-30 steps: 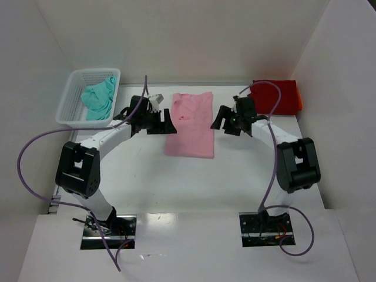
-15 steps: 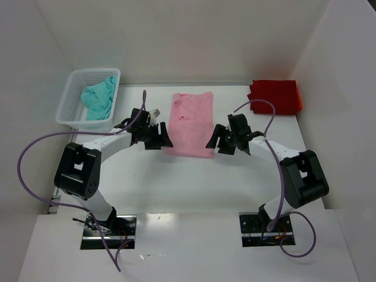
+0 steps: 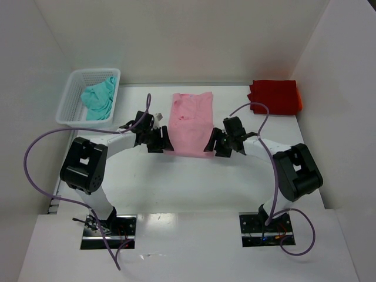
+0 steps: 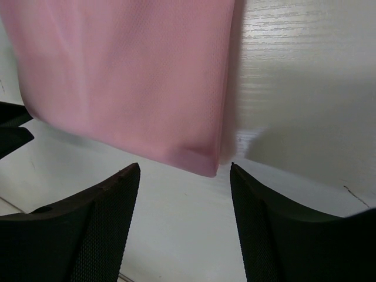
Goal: Fold and stack the t-shirts
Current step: Grab one side of the 2/3 rectangular tshirt with both arms, then fold the long partially folded tshirt into a neat square
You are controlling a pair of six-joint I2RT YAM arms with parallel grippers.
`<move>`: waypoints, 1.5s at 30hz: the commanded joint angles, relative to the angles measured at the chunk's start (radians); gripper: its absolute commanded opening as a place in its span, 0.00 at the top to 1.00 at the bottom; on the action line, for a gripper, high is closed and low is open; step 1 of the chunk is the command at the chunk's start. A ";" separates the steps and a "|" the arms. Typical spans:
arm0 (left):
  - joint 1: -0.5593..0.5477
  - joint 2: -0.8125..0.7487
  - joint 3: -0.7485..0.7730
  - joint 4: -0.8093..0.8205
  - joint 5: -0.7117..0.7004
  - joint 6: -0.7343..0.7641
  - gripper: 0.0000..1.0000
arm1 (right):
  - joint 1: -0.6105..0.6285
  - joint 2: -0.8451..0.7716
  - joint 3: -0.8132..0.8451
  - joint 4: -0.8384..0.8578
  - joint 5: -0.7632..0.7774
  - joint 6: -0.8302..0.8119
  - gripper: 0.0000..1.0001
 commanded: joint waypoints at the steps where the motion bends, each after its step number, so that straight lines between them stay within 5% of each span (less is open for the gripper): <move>1: -0.002 0.007 0.007 -0.001 -0.024 0.002 0.32 | 0.008 0.040 -0.003 0.057 0.022 0.005 0.32; 10: -0.011 0.052 0.018 0.021 -0.015 0.002 0.36 | 0.008 0.092 0.017 0.076 0.013 -0.004 0.51; 17: -0.020 0.083 0.038 0.021 -0.015 0.011 0.63 | 0.008 0.101 0.026 0.066 0.013 -0.004 0.83; 24: -0.031 0.063 0.038 -0.001 -0.015 0.011 0.88 | 0.008 0.060 0.035 0.020 0.056 -0.004 1.00; 30: -0.060 -0.009 0.029 -0.051 -0.026 0.002 1.00 | 0.008 -0.026 0.035 -0.027 0.066 -0.014 1.00; 45: -0.163 -0.288 -0.019 -0.257 -0.066 -0.064 1.00 | 0.008 -0.301 -0.005 -0.210 0.042 0.006 1.00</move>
